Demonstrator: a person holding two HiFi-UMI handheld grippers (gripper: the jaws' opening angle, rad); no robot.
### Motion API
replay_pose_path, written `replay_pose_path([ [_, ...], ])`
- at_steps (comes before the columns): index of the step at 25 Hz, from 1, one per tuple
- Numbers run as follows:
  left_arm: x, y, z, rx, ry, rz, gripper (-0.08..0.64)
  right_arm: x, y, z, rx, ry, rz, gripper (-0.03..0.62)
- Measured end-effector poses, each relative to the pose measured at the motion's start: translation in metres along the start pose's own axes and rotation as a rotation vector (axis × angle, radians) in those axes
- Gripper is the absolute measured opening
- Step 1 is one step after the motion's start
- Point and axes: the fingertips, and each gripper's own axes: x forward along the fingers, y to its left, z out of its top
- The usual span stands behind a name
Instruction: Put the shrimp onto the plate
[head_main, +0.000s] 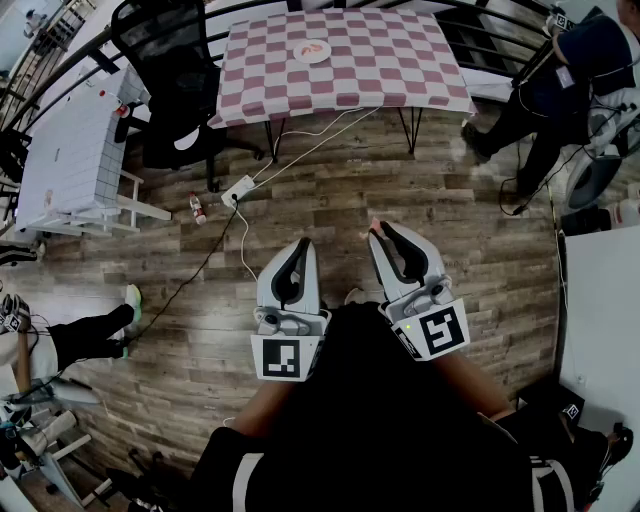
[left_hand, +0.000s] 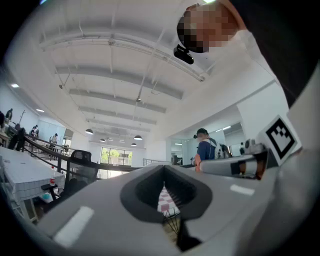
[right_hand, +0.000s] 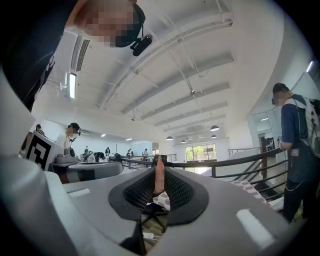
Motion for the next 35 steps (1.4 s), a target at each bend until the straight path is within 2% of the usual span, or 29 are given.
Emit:
replay_pose_path([
  [5,0.007,0.000,0.006,0.035,-0.014,0.015,0.006,-0.001,-0.013,0.003,0.040,-0.032,-0.006,0.058],
  [9,0.011,0.012,0.014,0.027,-0.070,0.053,0.006,-0.003,-0.026,-0.004,0.079,-0.028,-0.020,0.060],
  [15,0.023,0.049,-0.009,0.001,-0.013,0.137,0.006,0.006,-0.050,-0.015,0.078,-0.012,-0.052,0.060],
  [21,0.082,0.059,-0.027,-0.028,-0.017,0.074,0.006,0.034,-0.092,-0.031,0.073,0.028,-0.112,0.061],
  [25,0.141,0.075,-0.046,-0.055,-0.014,0.033,0.006,0.068,-0.128,-0.045,0.068,0.054,-0.158,0.060],
  [29,0.206,0.106,-0.053,-0.108,-0.012,0.001,0.006,0.126,-0.164,-0.043,0.071,0.059,-0.182,0.060],
  [32,0.250,0.140,-0.058,-0.130,0.003,0.007,0.006,0.183,-0.183,-0.038,0.067,0.071,-0.177,0.060],
  [35,0.293,0.166,-0.057,-0.149,0.017,-0.017,0.006,0.245,-0.194,-0.034,0.062,0.106,-0.132,0.060],
])
